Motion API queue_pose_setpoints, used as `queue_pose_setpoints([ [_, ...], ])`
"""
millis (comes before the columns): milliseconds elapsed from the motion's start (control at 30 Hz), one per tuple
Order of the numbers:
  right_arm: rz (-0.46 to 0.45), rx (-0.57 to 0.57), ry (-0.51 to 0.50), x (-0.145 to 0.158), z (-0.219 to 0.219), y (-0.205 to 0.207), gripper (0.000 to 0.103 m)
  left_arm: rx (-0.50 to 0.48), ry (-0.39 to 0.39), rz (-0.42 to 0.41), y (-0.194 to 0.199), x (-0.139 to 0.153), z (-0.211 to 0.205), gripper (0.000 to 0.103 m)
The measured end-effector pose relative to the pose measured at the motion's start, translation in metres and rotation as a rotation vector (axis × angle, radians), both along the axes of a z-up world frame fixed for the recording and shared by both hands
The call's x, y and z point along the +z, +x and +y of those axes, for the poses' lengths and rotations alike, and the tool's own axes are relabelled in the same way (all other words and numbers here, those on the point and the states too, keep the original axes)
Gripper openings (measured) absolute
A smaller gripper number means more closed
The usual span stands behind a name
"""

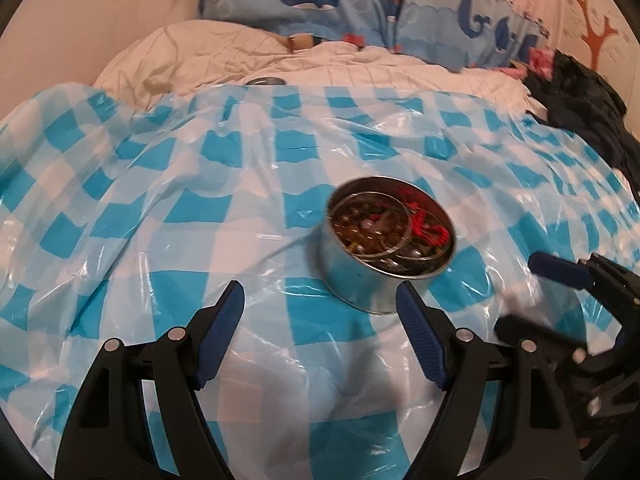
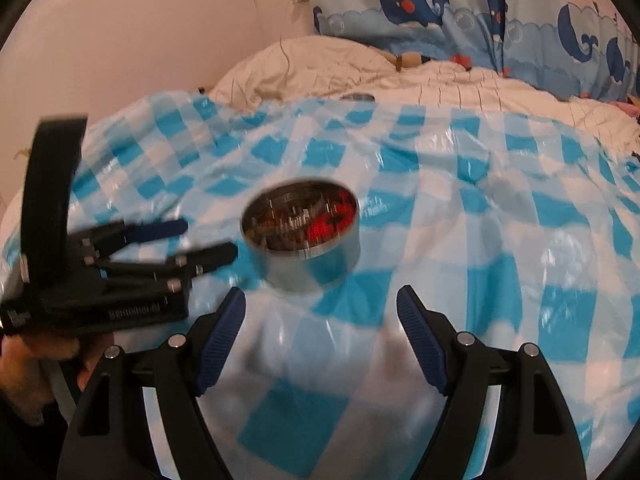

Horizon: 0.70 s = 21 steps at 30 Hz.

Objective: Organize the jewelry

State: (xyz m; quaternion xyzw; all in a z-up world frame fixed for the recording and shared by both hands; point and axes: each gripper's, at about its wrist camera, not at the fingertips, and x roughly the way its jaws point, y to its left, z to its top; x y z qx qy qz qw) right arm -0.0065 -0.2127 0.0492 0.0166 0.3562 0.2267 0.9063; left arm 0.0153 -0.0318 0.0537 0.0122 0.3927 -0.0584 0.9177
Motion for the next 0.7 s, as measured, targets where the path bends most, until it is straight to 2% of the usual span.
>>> queue_pose_setpoints([
  [200, -0.009, 0.067, 0.04, 0.015, 0.023, 0.036, 0.075, 0.048, -0.013, 0.029, 0.006, -0.002, 0.01, 0.076],
  [267, 0.022, 0.09, 0.043, 0.009, 0.03, 0.048, 0.073, 0.072, -0.014, 0.035, 0.006, -0.003, 0.016, 0.078],
  [300, 0.036, 0.096, 0.045, 0.006, 0.032, 0.052, 0.067, 0.089, -0.023, 0.039, 0.006, -0.003, 0.02, 0.079],
  [367, 0.068, 0.112, 0.053, -0.001, 0.036, 0.06, 0.06, 0.105, -0.035, 0.049, 0.007, -0.003, 0.027, 0.079],
  [467, 0.105, 0.115, 0.022, -0.009, 0.043, 0.071, 0.056, 0.117, -0.023, 0.053, 0.005, -0.004, 0.033, 0.079],
  [600, 0.118, 0.148, 0.011, -0.015, 0.051, 0.076, 0.055, 0.131, 0.002, 0.054, 0.002, -0.004, 0.038, 0.08],
  [700, 0.146, 0.196, 0.074, -0.015, 0.046, 0.079, 0.055, 0.133, -0.006, 0.065, 0.003, -0.006, 0.041, 0.08],
])
